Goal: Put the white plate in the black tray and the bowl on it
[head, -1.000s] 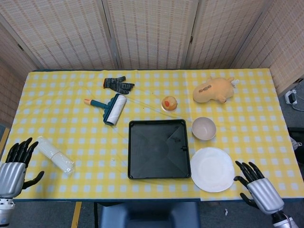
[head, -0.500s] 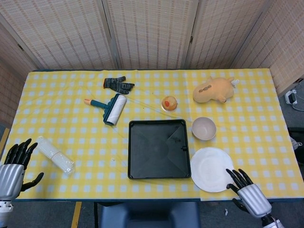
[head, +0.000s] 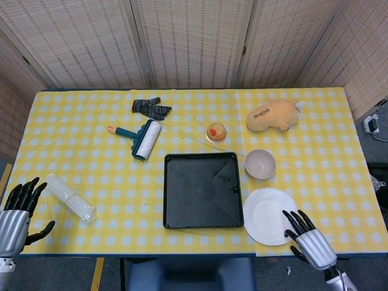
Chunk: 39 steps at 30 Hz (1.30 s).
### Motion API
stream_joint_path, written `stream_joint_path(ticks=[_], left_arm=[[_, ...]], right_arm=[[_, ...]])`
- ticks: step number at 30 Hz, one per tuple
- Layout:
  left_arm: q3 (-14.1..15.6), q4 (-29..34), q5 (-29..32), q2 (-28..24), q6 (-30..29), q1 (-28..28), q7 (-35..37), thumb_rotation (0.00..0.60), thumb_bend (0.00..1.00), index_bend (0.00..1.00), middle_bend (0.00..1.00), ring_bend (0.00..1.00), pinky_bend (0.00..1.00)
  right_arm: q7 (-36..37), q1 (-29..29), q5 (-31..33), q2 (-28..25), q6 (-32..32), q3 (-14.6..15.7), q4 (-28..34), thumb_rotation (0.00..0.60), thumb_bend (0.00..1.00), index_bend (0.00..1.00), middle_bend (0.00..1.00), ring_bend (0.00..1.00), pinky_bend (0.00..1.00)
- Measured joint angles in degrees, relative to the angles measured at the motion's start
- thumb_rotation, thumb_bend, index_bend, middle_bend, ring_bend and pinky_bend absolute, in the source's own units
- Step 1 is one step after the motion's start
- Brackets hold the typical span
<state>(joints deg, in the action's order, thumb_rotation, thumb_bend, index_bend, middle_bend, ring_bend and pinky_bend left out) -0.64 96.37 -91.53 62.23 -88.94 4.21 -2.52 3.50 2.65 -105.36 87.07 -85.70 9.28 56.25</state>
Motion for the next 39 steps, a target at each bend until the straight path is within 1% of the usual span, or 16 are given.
stream_joint_path(ticks=[4,13,17,27,33,36,39], left_arm=[[-0.14,0.07,0.05,-0.22,-0.21,-0.08,0.2,0.6,0.28,0.0,0.0,0.0,0.0],[-0.19,0.1,0.02,-0.42,-0.46,-0.27,0.39,0.6,0.28,0.0,0.0,0.01,0.0],[-0.15,0.12,0.1,-0.55,-0.39,-0.34,0.52,0.6,0.28,0.0,0.0,0.01,0.0],[-0.23,0.25,0.09,-0.87,-0.84,-0.64,0.86,0.6,0.28,0.0,0.0,0.01,0.0],[-0.27,0.14,0.02,-0.77,-0.76,-0.59,0.96,0.6,0.28,0.0,0.0,0.01,0.0],[-0.33,0.2,-0.03,-0.74,-0.88,-0.62,0.87,0.6,0.28,0.0,0.0,0.01,0.0],[-0.31,0.27,-0.04,-0.74,-1.05,-0.74,0.89,0.6,0.28,0.0,0.0,0.01,0.0]], right_arm=[[0.21,0.76,0.38,1.34,0.58,-0.17,-1.11,0.6,0.35,0.48,0.0,0.0,0.0],[1.01,1.85,1.08,3.45,0.82,-0.6,-2.77,0.6,0.35,0.56,0.0,0.02,0.0],[1.4,2.41,1.65,4.19,1.19,-0.86,-3.37,0.6,0.42,0.58,0.02,0.02,0.0],[1.4,3.36,2.22,4.76,1.3,-1.02,-3.38,0.6,0.5,0.65,0.05,0.03,0.0],[1.29,3.43,1.5,3.65,-1.96,-1.24,-1.82,0.6,0.5,0.65,0.07,0.05,0.0],[1.04,3.37,0.73,2.39,-5.1,-1.58,-0.1,0.6,0.5,0.65,0.07,0.06,0.0],[0.68,3.16,-0.33,1.47,-9.56,-2.28,0.96,0.6,0.5,0.65,0.07,0.06,0.0]])
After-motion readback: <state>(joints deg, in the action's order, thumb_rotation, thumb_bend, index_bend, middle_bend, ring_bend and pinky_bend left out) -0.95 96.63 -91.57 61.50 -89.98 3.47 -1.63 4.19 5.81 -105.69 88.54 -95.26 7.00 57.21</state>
